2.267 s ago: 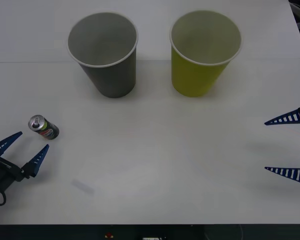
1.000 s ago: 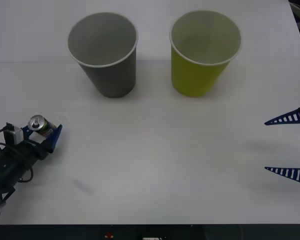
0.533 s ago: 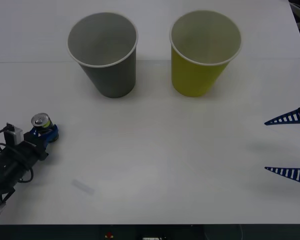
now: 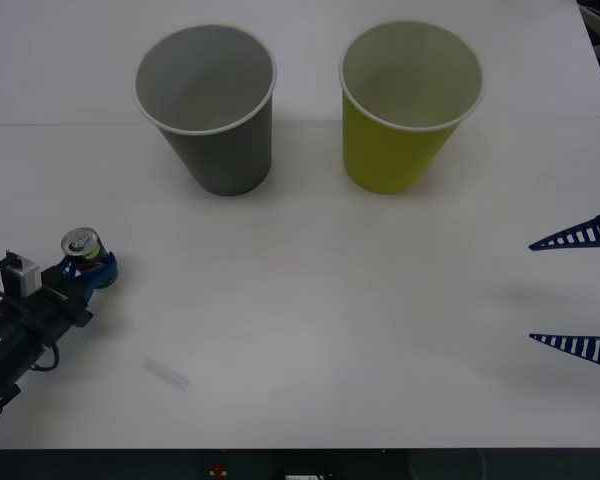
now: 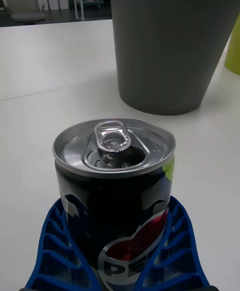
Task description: Put the can into the green bin and the plastic bottle into the gray bin
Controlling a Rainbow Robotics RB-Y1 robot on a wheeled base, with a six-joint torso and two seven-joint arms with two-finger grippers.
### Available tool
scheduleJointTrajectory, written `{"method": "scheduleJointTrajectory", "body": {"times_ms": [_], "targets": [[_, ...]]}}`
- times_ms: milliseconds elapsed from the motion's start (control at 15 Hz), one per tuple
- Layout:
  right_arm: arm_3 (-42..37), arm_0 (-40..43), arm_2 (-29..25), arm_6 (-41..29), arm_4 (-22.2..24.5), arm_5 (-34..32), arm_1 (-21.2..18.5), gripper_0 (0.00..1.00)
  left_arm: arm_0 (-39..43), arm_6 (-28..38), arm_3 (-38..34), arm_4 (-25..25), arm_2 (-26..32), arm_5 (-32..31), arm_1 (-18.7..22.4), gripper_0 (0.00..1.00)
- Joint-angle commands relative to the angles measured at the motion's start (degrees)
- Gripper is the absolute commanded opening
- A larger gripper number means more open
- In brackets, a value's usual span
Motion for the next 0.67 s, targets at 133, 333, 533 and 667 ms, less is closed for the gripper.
{"method": "scheduleJointTrajectory", "body": {"times_ms": [133, 333, 533, 667], "targets": [[0.0, 0.0, 0.0, 0.0, 0.0, 0.0, 0.0, 1.0, 4.76, 12.97, -7.91, -14.22, 6.87, -0.02, 1.43, 0.0], [0.0, 0.0, 0.0, 0.0, 0.0, 0.0, 0.0, 1.0, 9.16, 25.28, -16.09, -25.91, 12.32, 0.07, 2.57, 0.0], [0.0, 0.0, 0.0, 0.0, 0.0, 0.0, 0.0, 1.0, 12.93, 39.6, -24.88, -38.57, 17.76, 0.16, 2.66, 0.0], [0.0, 0.0, 0.0, 0.0, 0.0, 0.0, 0.0, 1.0, 15.31, 49.09, -31.21, -46.74, 21.54, 0.16, 2.66, 0.0]]}}
